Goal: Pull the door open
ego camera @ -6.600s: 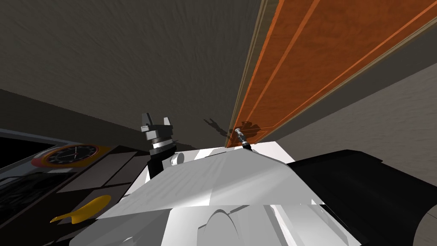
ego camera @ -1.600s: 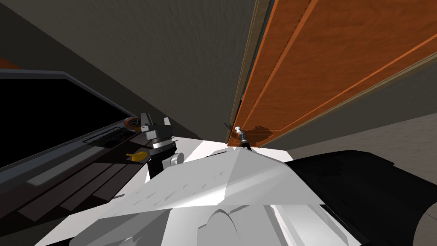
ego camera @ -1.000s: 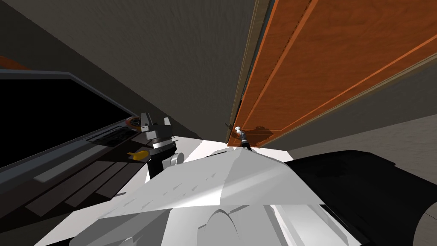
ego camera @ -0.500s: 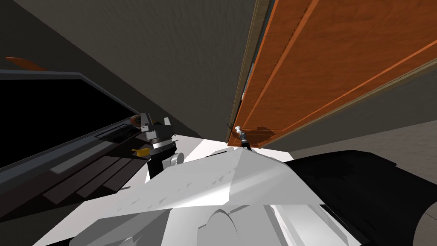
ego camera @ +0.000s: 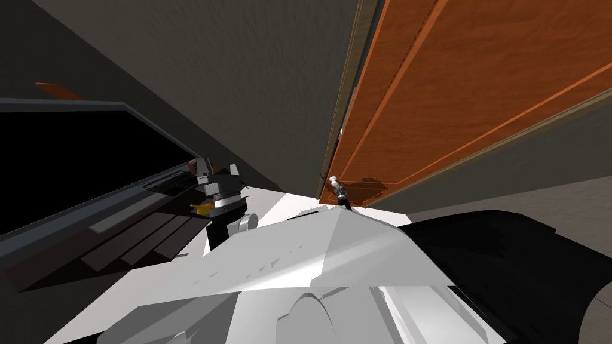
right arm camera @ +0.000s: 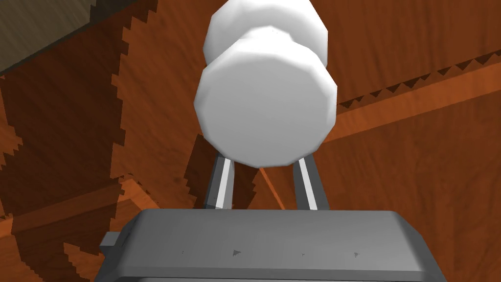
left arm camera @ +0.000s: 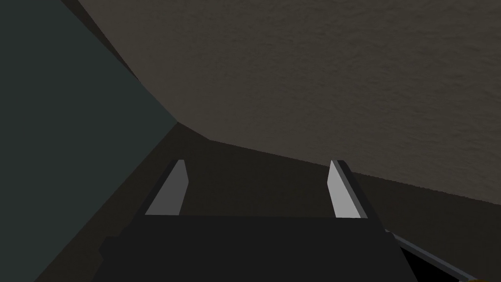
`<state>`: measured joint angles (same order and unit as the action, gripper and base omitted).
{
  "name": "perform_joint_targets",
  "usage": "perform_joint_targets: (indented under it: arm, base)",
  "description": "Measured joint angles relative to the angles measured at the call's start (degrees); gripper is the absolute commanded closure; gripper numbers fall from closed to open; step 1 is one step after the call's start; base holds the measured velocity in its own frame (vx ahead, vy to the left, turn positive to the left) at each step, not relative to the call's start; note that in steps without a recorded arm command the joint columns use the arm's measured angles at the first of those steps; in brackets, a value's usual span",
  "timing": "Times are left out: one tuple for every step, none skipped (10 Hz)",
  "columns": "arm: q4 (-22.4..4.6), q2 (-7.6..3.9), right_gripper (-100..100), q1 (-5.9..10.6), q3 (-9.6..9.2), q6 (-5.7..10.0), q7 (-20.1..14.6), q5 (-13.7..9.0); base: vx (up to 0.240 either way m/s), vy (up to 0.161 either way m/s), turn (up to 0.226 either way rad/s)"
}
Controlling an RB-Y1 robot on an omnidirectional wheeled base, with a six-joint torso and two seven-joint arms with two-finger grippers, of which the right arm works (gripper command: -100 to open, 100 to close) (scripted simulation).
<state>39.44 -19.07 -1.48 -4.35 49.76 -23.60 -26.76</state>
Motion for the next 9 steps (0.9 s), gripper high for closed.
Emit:
perform_joint_targets:
  arm:
    - [0.02,0.03,100,-0.07,-0.02,0.02,-1.58,-0.3]
    - [-0.23,0.05,100,0.1,-0.09,0.03,-2.75,-0.44]
    - [0.6,0.13,100,-0.11,0.01,-0.61,-3.98,-0.83]
    - [0.67,0.24,100,-0.11,0.03,-0.75,-4.81,-0.99]
    - [0.23,0.34,100,0.05,-0.04,-0.54,-6.11,-1.25]
    - [-0.89,0.28,100,0.52,-0.27,0.04,-7.54,-1.3]
    - [-0.29,0.35,100,0.14,-0.27,-0.17,-8.93,-1.62]
    - [-0.59,0.38,100,0.36,-0.34,-0.23,-10.65,-1.99]
    - [-0.53,0.5,100,0.4,-0.33,-0.28,-11.8,-2.18]
  base:
    - [-0.029,-0.013,0.027]
    - [-0.038,-0.008,0.032]
    - [-0.028,-0.009,0.035]
    - [-0.029,-0.015,0.061]
    - [-0.027,-0.013,0.042]
    - [-0.027,-0.013,0.051]
    - [-0.04,-0.015,0.074]
    - [-0.038,-0.005,0.027]
    - [-0.042,-0.008,0.046]
